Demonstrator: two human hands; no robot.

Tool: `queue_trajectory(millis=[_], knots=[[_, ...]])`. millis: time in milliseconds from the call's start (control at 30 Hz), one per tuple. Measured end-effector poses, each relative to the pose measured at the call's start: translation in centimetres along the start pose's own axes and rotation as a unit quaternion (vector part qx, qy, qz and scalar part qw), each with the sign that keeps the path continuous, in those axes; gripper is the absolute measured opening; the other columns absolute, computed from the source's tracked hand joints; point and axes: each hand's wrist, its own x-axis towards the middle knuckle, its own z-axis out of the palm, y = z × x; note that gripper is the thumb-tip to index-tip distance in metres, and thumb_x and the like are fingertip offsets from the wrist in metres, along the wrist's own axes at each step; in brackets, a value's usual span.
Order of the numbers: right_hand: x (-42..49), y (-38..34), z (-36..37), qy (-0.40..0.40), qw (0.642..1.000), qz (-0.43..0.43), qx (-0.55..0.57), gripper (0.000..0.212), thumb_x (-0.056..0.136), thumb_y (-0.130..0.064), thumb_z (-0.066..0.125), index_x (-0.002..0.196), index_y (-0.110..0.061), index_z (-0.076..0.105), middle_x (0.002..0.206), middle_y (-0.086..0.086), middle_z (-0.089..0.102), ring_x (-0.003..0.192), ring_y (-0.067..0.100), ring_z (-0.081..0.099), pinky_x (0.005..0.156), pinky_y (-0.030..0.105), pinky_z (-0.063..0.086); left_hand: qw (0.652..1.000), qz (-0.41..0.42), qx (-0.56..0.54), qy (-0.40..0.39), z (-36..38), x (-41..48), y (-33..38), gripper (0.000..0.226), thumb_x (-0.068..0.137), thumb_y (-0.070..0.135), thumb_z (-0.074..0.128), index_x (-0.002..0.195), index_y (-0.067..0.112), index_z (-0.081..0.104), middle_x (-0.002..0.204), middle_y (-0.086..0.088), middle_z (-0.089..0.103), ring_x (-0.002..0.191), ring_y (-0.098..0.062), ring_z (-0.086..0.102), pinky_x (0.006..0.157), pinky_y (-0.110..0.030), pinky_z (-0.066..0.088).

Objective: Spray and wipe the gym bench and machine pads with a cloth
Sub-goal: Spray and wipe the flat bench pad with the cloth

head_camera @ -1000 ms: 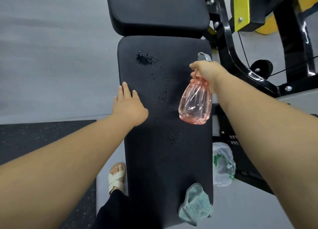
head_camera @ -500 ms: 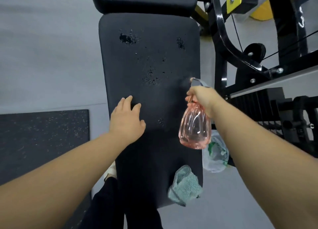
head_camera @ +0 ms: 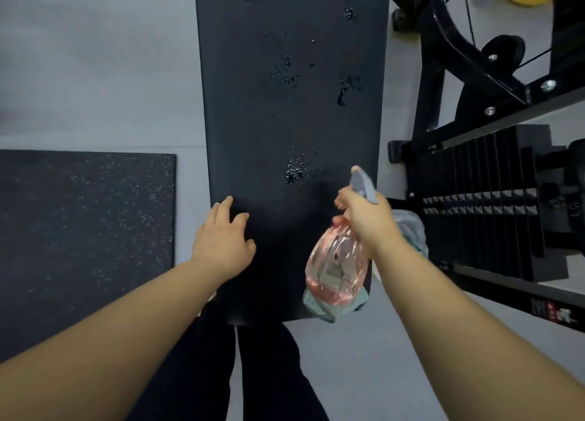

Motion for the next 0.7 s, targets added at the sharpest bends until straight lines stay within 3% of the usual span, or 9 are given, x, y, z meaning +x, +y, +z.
queue_trajectory(millis=[133,267,367,533,700], knots=[[0.6,-1.3,-2.1,0.034,0.999,-0.009,0.028,0.003,0.087,-0.015,0.056,0.087,-0.014,0.059,0.084,0.004,0.057,0.059,0.015,0.060,0.068,0.031,0.049,1.000,-0.003,-0.013,-0.005,1.0,-0.7,-0.7,0.053,0.094,0.034,0.047,0.143,0.021,0.033,0.158,-0.001,-0.006,0.145,-0.025,0.003,0.111,-0.041,0.029],[0.5,-2.3,-1.8,0.041,0.997,0.008,0.064,0.004,0.087,-0.009,0.052,0.088,-0.010,0.055,0.076,0.005,0.057,0.053,0.013,0.052,0.052,0.021,0.047,1.000,0.011,-0.019,-0.013,1.6,-1.1,-1.7,0.052,0.094,0.034,0.047,0.143,0.021,0.034,0.158,0.001,-0.008,0.145,-0.022,0.006,0.110,-0.040,0.032],[-0.3,-1.9,-1.1,0.037,0.998,0.008,0.059,0.008,0.087,-0.011,0.054,0.094,-0.008,0.056,0.078,0.005,0.058,0.053,0.013,0.053,0.045,0.018,0.046,0.999,0.011,-0.033,-0.030,1.3,-1.7,-2.6,0.052,0.095,0.034,0.046,0.144,0.021,0.033,0.158,0.001,-0.006,0.142,-0.022,0.019,0.106,-0.037,0.036],[-3.1,1.3,1.1,-0.014,1.000,-0.007,-0.006,0.007,0.084,-0.020,0.062,0.089,-0.016,0.062,0.077,0.002,0.057,0.056,0.012,0.064,0.072,0.033,0.052,0.995,0.015,-0.062,-0.072,1.7,-3.1,-4.5,0.050,0.097,0.033,0.042,0.145,0.020,0.032,0.158,0.004,0.001,0.135,-0.022,0.034,0.101,-0.034,0.037],[-7.3,5.9,5.3,-0.046,0.998,0.020,-0.030,0.012,0.083,-0.016,0.061,0.093,-0.012,0.064,0.084,0.001,0.059,0.059,0.014,0.065,0.072,0.034,0.054,0.986,0.003,-0.122,-0.114,3.6,-4.5,-5.8,0.047,0.098,0.024,0.038,0.145,0.016,0.031,0.156,0.002,0.014,0.131,-0.022,0.039,0.101,-0.028,0.033]])
